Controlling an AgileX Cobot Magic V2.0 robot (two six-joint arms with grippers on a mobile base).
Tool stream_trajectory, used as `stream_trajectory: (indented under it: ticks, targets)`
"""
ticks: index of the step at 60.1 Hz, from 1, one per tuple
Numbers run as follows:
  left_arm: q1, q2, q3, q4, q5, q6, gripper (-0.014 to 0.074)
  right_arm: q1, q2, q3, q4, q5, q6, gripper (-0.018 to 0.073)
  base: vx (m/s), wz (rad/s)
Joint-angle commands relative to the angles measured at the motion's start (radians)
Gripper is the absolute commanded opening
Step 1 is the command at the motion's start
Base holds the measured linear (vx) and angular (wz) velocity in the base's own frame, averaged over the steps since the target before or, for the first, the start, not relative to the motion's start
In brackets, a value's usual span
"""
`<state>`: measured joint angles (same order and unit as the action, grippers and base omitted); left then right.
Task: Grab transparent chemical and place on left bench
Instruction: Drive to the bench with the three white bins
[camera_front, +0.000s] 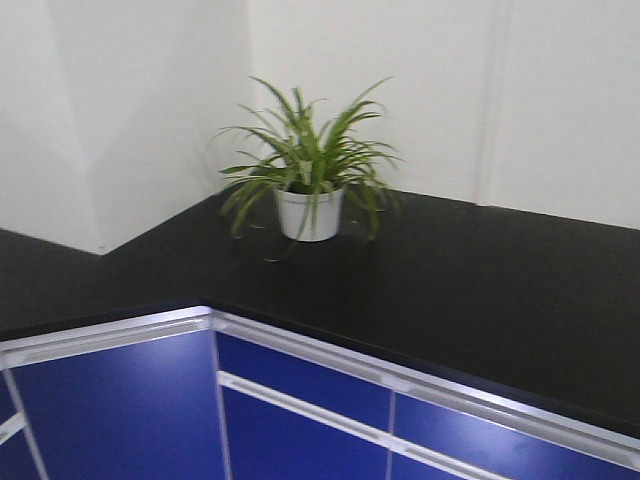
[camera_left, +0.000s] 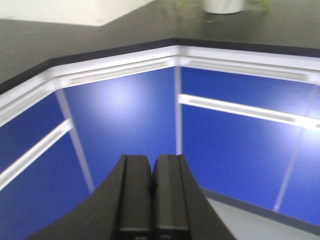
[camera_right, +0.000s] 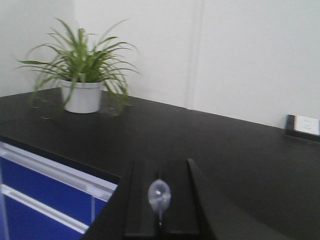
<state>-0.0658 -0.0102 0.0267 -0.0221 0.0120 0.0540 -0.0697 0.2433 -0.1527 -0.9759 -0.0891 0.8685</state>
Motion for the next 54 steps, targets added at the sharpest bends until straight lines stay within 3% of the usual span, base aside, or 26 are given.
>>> stream_trajectory:
  ticks: [1,54]
  targets:
    - [-0.002,-0.019,0.016,-0.001,-0.078,-0.008,-0.0003,-0.003,0.009,-0.030,-0.003,-0.039,0.000,-0.0001,-0.16,0.89]
    - [-0.002,-0.019,0.016,-0.001,-0.078,-0.008,-0.0003,-0.003,0.009,-0.030,-0.003,-0.038,0.000,0.0000,-0.03,0.86]
